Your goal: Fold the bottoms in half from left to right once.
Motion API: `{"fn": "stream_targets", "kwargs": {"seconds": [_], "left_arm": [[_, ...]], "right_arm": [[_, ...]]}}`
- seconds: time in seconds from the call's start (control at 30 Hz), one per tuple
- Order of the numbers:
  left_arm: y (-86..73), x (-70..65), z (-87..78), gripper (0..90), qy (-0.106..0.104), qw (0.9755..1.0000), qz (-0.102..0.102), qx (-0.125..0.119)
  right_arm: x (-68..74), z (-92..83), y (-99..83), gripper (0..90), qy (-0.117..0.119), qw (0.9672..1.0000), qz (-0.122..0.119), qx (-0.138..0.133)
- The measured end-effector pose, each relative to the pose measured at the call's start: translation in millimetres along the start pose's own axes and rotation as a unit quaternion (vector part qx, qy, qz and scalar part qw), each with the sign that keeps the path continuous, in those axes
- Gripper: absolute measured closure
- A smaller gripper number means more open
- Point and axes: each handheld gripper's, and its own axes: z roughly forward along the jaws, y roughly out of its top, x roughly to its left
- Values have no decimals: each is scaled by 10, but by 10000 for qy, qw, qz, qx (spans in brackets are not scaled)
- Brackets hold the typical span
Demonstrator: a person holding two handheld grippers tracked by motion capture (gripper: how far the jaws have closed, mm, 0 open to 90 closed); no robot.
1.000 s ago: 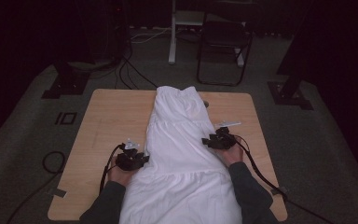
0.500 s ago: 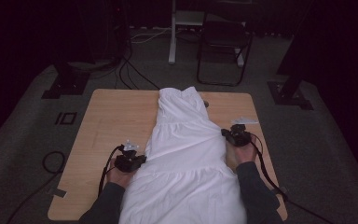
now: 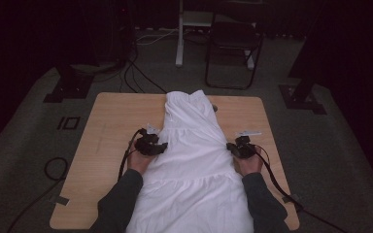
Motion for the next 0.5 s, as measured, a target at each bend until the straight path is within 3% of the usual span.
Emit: {"fn": "stream_targets", "kwargs": {"seconds": [0.03, 0.07, 0.1, 0.2, 0.37, 0.5], "left_arm": [[-49, 5, 64, 570, 4, 10000, 17, 90], [-87, 8, 54, 632, -68, 10000, 20, -52], [-113, 13, 36, 808, -109, 9999, -31, -69], [-194, -6, -35, 833, -94, 9999, 2, -75], [-422, -80, -212, 836, -165, 9996, -112, -175], [-657, -210, -409, 833, -255, 9995, 13, -210]], "right_arm": [[2, -1, -5, 883, -5, 10000, -12, -9], [6, -6, -13, 883, -11, 10000, -19, -19], [15, -19, -30, 883, -17, 10000, -32, -29], [33, -38, -51, 883, -27, 10000, -58, -25], [162, -167, -189, 883, 33, 9998, -208, 42], [329, -333, -366, 882, 114, 9983, -559, 120]]}}
